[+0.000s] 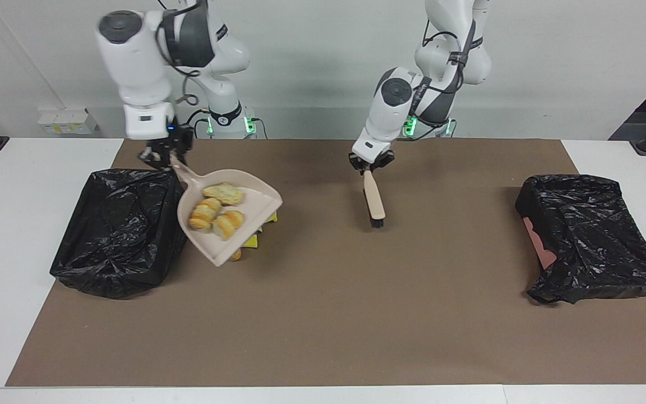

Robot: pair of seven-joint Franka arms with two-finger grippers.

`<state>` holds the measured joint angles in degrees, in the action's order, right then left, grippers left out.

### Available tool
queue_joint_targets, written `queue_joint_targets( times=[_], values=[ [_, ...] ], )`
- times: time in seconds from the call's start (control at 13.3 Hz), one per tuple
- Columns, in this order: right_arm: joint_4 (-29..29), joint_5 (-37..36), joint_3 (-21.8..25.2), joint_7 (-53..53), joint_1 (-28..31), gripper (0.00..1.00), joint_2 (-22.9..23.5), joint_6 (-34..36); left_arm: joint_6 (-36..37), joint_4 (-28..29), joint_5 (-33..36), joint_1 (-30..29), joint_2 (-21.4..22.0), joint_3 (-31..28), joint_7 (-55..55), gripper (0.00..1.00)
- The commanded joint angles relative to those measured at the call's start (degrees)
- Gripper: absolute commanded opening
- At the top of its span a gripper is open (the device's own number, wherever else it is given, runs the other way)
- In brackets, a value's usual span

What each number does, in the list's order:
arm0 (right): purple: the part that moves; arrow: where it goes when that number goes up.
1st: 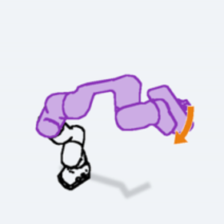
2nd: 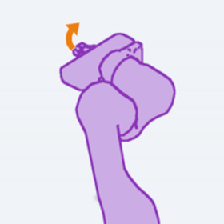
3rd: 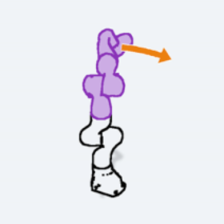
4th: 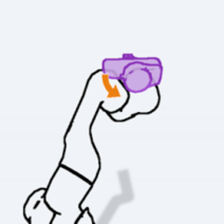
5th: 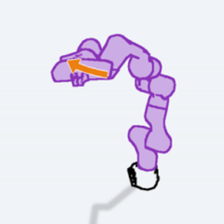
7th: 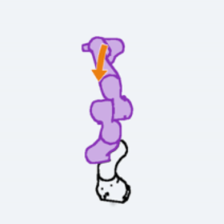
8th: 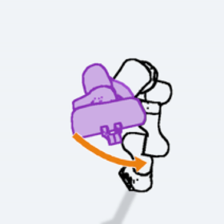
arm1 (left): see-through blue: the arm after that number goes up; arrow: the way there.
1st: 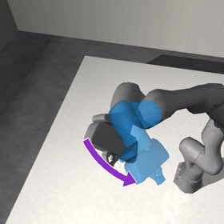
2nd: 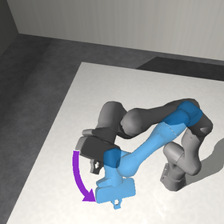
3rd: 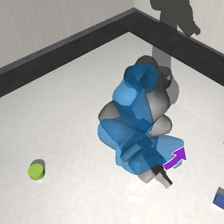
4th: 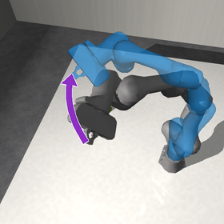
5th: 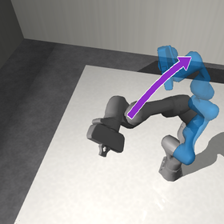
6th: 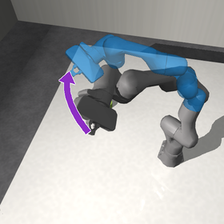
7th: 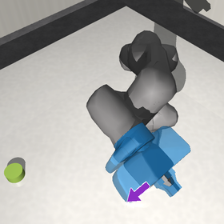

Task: Sweep and dump trash in bin
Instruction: 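Carry the dustpan to the nearby black bag and tip it with the right gripper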

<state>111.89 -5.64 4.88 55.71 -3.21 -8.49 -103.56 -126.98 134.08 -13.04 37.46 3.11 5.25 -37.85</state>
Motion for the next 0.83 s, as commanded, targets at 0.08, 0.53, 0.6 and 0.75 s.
queue_joint_targets(
  times=[0.08, 0.53, 0.6, 0.75],
  values=[
    [-0.80, -4.28, -0.75, 17.54, 12.67, 0.00, -0.13, -0.67, -5.12, 5.23, -3.83, 4.54, 2.08, -0.95, -1.79, 0.00],
    [-1.06, -22.02, -0.75, 35.86, 21.31, 0.00, 0.05, -7.97, -3.98, 1.46, -3.84, 3.50, -0.29, -1.47, -2.41, 1.00],
    [-0.80, -24.31, -0.84, 36.04, 20.70, 0.00, -0.04, -8.15, -3.98, 0.58, -3.05, 1.32, -0.38, -1.47, -2.15, 1.00],
    [-0.01, -29.58, -1.01, 39.18, 20.26, 0.00, 1.01, -11.29, -4.06, -2.05, 0.10, -3.78, -2.04, -1.56, 1.96, 1.00]
  ],
)
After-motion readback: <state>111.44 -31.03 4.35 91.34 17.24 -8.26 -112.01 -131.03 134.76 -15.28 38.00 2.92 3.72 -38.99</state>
